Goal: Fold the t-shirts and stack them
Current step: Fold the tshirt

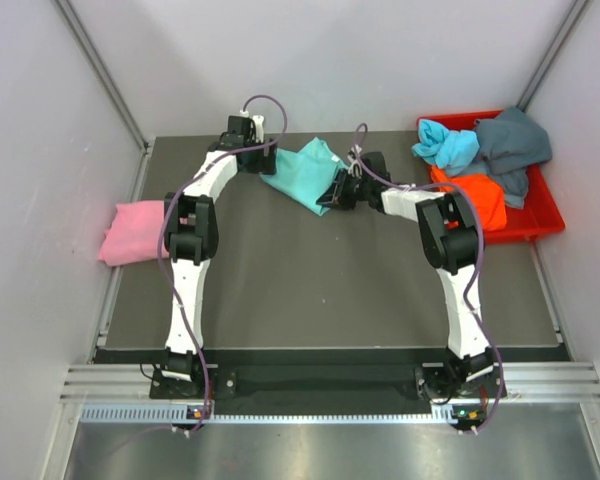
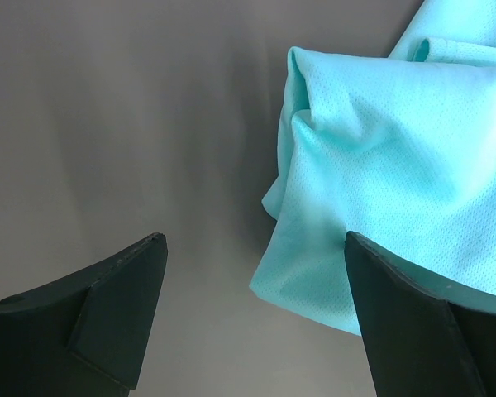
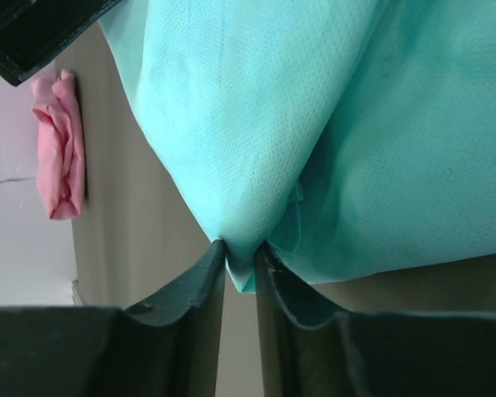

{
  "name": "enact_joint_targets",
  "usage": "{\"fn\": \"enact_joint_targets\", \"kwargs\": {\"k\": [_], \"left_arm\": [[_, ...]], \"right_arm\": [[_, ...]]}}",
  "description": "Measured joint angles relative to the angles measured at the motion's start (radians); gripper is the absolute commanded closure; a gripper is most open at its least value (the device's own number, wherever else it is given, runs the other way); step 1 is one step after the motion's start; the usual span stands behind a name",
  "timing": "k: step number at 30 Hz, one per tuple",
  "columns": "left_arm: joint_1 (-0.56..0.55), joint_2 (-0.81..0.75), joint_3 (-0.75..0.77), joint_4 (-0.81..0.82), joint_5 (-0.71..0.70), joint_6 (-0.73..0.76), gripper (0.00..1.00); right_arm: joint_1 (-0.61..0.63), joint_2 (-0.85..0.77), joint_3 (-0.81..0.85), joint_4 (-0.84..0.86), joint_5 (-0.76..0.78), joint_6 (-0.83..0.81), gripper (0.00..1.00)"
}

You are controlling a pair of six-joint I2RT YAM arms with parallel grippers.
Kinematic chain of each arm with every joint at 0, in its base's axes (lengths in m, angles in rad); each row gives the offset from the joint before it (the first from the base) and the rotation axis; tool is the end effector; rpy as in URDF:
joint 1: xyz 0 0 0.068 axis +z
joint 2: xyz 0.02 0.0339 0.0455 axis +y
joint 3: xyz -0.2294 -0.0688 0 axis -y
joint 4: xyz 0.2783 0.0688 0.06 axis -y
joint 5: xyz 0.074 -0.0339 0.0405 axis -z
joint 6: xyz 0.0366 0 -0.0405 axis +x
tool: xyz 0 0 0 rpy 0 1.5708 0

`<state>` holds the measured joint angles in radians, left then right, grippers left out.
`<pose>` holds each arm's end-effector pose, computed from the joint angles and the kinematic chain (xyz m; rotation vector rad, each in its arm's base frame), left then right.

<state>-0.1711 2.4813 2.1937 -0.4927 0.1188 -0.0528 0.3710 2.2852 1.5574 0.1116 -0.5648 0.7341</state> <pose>0.5545 -0.1002 0.1552 0.1977 2.3496 -0.2492 0.4623 0.2008 0.0858 0.0767 2.3527 1.2068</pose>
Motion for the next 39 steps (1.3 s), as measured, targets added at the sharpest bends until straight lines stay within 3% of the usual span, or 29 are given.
{"fn": "enact_joint_targets", "kwargs": {"k": [1,4,18,19,22,25,31,39], "left_arm": [[0.000,0.000,0.000,0.000,0.000,-0.001,0.07],[0.000,-0.002,0.000,-0.002,0.000,-0.001,0.07],[0.034,-0.208,-0.077,-0.016,0.057,-0.026,0.06],[0.037,-0.227,-0.086,-0.017,0.063,-0.026,0.06],[0.042,-0.277,-0.119,-0.016,0.079,-0.029,0.06],[0.042,-0.299,-0.153,-0.017,0.096,-0.032,0.07],[0.044,-0.269,-0.170,-0.044,0.122,-0.040,0.20],[0.060,-0.150,-0.149,-0.045,0.140,-0.051,0.22]], "right_arm": [[0.002,0.000,0.000,0.000,0.000,0.000,0.87],[0.009,0.000,-0.006,0.004,-0.002,0.000,0.90],[-0.047,-0.139,-0.249,-0.043,-0.051,-0.045,0.91],[-0.058,-0.148,-0.257,-0.055,-0.054,-0.053,0.89],[-0.089,-0.175,-0.275,-0.076,-0.057,-0.066,0.59],[-0.109,-0.200,-0.281,-0.084,-0.060,-0.070,0.35],[-0.113,-0.221,-0.281,-0.080,-0.063,-0.071,0.29],[-0.127,-0.245,-0.313,-0.089,-0.061,-0.071,0.28]]}}
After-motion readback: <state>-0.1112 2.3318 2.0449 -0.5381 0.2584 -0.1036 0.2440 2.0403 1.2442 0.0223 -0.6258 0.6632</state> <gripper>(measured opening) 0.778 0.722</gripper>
